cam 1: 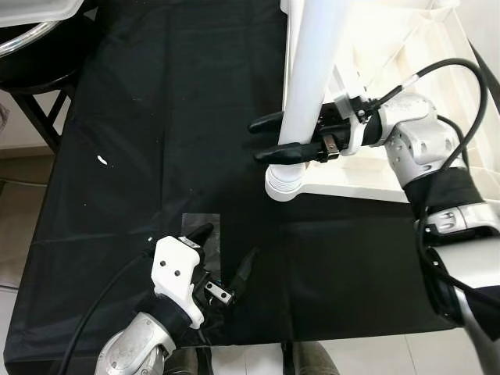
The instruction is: Building children table
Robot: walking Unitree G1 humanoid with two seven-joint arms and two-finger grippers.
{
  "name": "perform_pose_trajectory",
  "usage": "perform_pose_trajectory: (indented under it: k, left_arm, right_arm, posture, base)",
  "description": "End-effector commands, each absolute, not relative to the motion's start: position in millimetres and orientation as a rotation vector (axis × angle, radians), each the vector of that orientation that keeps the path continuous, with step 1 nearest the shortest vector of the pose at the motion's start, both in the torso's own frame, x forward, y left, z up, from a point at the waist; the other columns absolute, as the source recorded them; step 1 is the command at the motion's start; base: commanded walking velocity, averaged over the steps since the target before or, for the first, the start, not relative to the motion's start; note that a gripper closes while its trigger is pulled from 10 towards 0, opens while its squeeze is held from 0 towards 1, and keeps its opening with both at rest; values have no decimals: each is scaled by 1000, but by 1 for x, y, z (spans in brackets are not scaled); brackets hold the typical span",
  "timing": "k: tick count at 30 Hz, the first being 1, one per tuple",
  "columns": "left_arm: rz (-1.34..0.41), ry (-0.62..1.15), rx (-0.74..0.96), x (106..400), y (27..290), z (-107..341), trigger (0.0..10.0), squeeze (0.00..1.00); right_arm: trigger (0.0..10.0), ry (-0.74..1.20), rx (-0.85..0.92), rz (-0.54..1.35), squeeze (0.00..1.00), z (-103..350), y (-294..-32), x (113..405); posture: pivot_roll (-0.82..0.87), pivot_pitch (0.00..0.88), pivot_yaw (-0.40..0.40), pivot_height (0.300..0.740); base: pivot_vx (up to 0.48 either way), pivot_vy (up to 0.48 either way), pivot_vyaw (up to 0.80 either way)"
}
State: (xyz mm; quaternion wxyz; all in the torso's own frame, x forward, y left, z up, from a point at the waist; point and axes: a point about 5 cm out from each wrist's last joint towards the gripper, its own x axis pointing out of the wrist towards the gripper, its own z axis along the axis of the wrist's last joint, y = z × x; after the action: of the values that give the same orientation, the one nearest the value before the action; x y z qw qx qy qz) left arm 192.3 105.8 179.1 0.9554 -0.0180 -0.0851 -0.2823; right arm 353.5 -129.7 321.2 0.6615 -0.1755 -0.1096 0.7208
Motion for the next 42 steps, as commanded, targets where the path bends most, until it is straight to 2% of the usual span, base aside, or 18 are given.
perform_pose_trajectory:
  k: [1, 12, 23, 28, 29, 30, 31, 32, 34, 39, 42]
  left_arm:
    - [-578, -148, -30, 188, 106, 176, 10000, 0]
    - [-579, -142, -32, 190, 105, 175, 10000, 0]
    - [-578, -144, -33, 193, 105, 176, 10000, 0]
    - [-578, -145, -34, 195, 105, 175, 10000, 0]
    - [-577, -146, -34, 195, 104, 175, 10000, 0]
    - [-577, -146, -34, 195, 104, 175, 10000, 0]
    - [-572, -148, -32, 197, 105, 174, 10000, 0]
    - [-572, -148, -32, 197, 105, 174, 10000, 0]
    - [-571, -149, -30, 198, 106, 174, 10000, 0]
    - [-576, -148, -27, 199, 107, 173, 10000, 0]
    - [-582, -147, -22, 202, 107, 171, 10000, 0]
  right_arm:
    - [10000, -82, -356, 1650, 0, 283, -132, 356]
    - [10000, -94, -378, 1655, 0, 276, -140, 347]
    - [10000, -120, -367, 1497, 0, 263, -141, 343]
    - [10000, -52, -334, 1314, 0, 247, -138, 343]
    - [10000, -28, -309, 1194, 0, 239, -135, 344]
    - [10000, -28, -309, 1194, 0, 239, -135, 344]
    - [10000, 41, -136, 806, 0, 208, -124, 334]
    - [10000, 41, -136, 806, 0, 208, -124, 334]
    - [10000, 88, -60, 616, 0, 189, -117, 312]
    - [10000, 80, -62, 556, 0, 185, -110, 300]
    - [10000, 58, -69, 441, 0, 187, -102, 291]
  posture:
    - [77, 432, -7, 740]
    - [62, 425, -4, 740]
    - [48, 414, -4, 740]
    - [37, 408, -18, 740]
    - [36, 405, -21, 740]
    - [36, 405, -21, 740]
    - [33, 399, -17, 740]
    - [33, 399, -17, 740]
    - [30, 394, -7, 740]
    - [19, 388, 1, 740]
    - [16, 364, 6, 740]
  base:
    - [0, 0, 0]
    - [0, 0, 0]
    - [0, 0, 0]
    - [0, 0, 0]
    - [0, 0, 0]
    - [0, 0, 0]
    - [0, 0, 0]
    - [0, 0, 0]
    - [0, 0, 0]
    - [0, 0, 0]
    - [0, 0, 0]
